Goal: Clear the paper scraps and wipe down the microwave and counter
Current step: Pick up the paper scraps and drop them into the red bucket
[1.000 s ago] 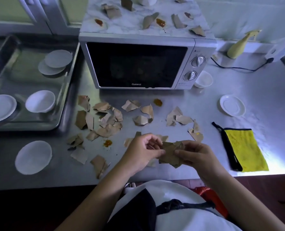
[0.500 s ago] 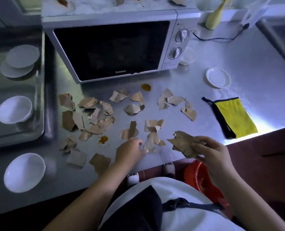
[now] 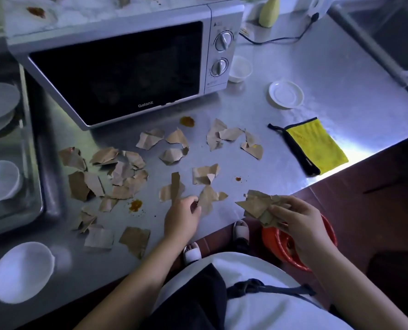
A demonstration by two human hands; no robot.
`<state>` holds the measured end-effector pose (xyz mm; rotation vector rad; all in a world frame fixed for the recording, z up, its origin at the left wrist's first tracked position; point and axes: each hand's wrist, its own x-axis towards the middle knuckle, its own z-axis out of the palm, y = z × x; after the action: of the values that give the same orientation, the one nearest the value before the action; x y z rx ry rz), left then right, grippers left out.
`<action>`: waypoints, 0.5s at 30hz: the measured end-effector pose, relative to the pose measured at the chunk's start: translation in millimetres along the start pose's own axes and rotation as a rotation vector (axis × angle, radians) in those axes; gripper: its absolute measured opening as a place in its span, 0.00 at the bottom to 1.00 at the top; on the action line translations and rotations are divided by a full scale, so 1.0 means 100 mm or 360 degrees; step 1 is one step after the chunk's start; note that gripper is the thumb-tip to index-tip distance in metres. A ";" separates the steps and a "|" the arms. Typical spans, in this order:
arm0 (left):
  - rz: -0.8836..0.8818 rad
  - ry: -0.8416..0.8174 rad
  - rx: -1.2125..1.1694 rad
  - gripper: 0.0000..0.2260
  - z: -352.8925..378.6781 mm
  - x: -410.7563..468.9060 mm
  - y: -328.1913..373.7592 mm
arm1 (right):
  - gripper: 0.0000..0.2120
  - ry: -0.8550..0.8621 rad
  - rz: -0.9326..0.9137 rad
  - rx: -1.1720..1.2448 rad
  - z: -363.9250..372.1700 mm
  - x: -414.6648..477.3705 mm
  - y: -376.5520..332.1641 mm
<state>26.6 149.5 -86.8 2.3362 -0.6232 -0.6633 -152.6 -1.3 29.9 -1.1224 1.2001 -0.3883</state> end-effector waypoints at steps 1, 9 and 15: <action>-0.0062 -0.0059 -0.0164 0.05 -0.09 -0.02 0.04 | 0.07 -0.0003 -0.0003 -0.0014 0.01 0.01 0.01; -0.0127 -0.0323 -0.1411 0.09 -0.80 -0.37 0.69 | 0.07 -0.0082 -0.0096 -0.0088 0.38 0.08 0.00; -0.0221 -0.0036 -0.1353 0.05 -0.74 -0.44 0.77 | 0.08 -0.0370 -0.0273 -0.0018 0.66 0.01 -0.08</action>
<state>17.0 153.3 28.2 1.5788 -0.1258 -0.8164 -91.8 25.9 32.7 -1.2481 0.9066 -0.3703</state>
